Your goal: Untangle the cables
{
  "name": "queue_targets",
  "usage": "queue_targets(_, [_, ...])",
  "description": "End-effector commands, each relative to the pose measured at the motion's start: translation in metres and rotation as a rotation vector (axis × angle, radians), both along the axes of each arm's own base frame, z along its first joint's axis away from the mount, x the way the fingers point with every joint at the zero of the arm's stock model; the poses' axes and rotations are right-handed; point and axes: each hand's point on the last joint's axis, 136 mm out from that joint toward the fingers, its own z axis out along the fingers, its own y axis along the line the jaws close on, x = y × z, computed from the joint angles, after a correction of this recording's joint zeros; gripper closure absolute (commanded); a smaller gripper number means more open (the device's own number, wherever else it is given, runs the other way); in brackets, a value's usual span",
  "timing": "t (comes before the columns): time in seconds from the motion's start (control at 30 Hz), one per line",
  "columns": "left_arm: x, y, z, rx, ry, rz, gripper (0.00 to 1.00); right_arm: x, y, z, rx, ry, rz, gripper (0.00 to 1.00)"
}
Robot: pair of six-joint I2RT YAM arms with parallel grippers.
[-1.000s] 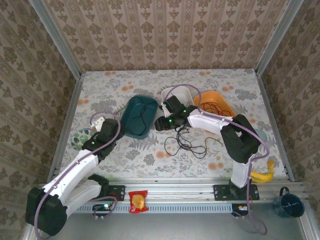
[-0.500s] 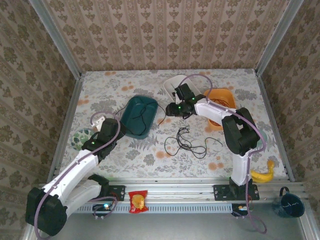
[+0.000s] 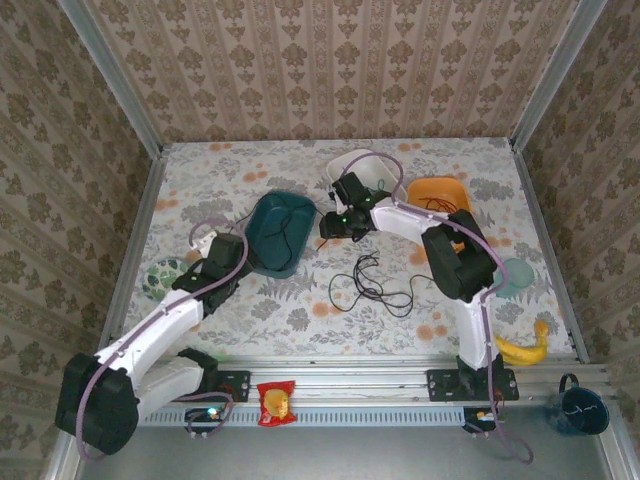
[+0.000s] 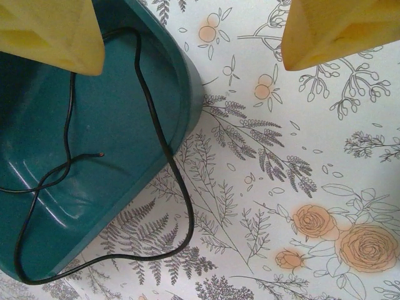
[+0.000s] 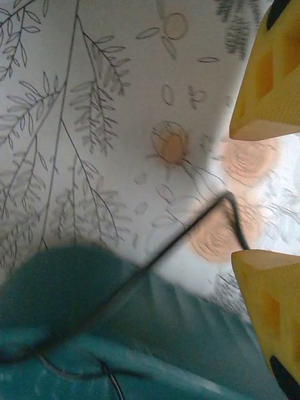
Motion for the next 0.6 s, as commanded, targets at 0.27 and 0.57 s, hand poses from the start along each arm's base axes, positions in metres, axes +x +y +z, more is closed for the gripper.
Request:
queue_targets(0.27, [0.018, 0.005, 0.003, -0.025, -0.047, 0.045, 0.24, 0.031, -0.01, 0.017, -0.042, -0.151, -0.081, 1.0])
queue_targets(0.57, [0.026, 0.015, 0.012, -0.188, -0.206, 0.129, 0.24, 0.011, 0.007, 0.108, -0.004, -0.36, 0.005, 1.0])
